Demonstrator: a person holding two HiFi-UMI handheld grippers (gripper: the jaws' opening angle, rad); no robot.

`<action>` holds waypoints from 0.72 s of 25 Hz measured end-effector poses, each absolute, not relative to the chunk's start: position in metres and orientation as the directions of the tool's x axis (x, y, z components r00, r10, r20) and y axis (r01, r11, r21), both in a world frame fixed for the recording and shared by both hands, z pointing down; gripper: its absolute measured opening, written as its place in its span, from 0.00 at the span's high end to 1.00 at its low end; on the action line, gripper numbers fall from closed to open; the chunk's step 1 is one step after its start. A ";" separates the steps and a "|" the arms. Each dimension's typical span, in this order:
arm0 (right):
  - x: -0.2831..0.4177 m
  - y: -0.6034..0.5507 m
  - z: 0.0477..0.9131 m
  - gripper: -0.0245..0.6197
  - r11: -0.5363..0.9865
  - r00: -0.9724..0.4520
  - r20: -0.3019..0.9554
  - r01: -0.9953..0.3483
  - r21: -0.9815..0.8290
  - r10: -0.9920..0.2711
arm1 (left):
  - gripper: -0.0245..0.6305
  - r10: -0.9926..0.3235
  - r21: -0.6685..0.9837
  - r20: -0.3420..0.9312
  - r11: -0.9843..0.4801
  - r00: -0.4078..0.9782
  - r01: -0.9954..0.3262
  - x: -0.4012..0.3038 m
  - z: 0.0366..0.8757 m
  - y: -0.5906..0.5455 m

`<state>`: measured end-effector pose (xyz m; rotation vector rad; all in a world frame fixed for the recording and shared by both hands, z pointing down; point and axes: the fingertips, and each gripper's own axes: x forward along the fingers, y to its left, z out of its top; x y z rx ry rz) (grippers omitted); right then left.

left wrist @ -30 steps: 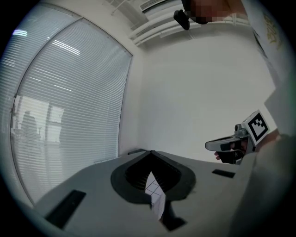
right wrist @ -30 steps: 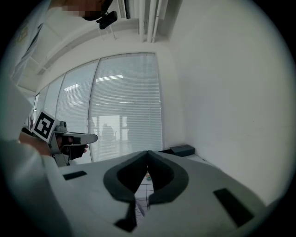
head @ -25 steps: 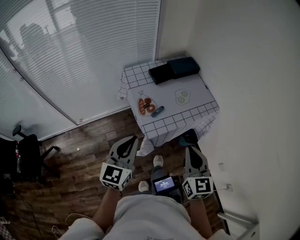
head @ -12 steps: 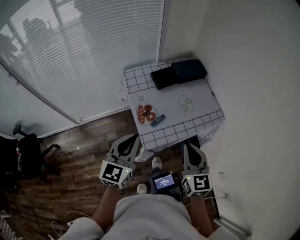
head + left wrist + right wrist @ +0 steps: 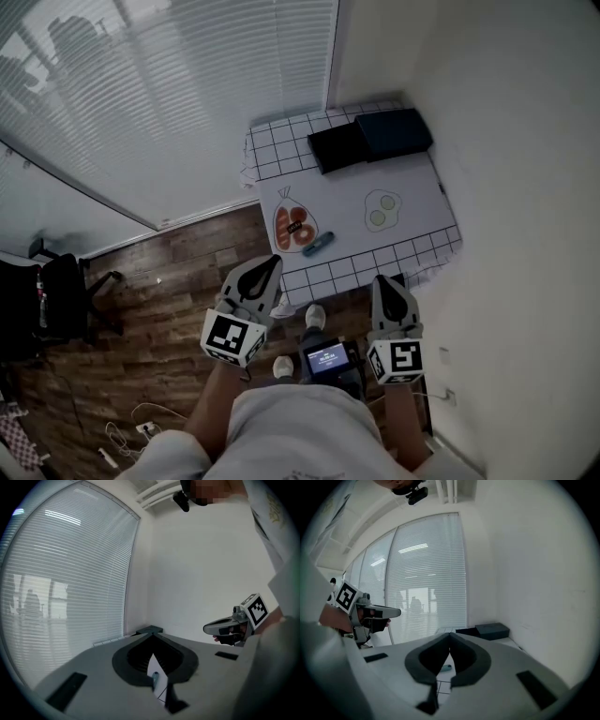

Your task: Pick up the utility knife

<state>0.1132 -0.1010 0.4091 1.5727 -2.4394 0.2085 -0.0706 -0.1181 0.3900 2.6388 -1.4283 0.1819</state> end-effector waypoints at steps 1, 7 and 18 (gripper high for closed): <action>0.114 -0.106 0.412 0.95 0.414 -0.397 0.274 -0.910 0.003 -0.876 | 0.95 -0.822 0.063 0.178 -0.539 0.541 -0.840 -0.070 0.393 -0.123; 0.115 -0.128 0.431 0.95 0.425 -0.411 0.307 -0.905 -0.022 -0.858 | 0.95 -0.822 0.075 0.218 -0.524 0.527 -0.848 -0.067 0.415 -0.146; 0.114 -0.169 0.469 0.95 0.440 -0.423 0.363 -0.897 -0.039 -0.830 | 0.95 -0.782 0.116 0.289 -0.544 0.552 -0.831 -0.053 0.476 -0.175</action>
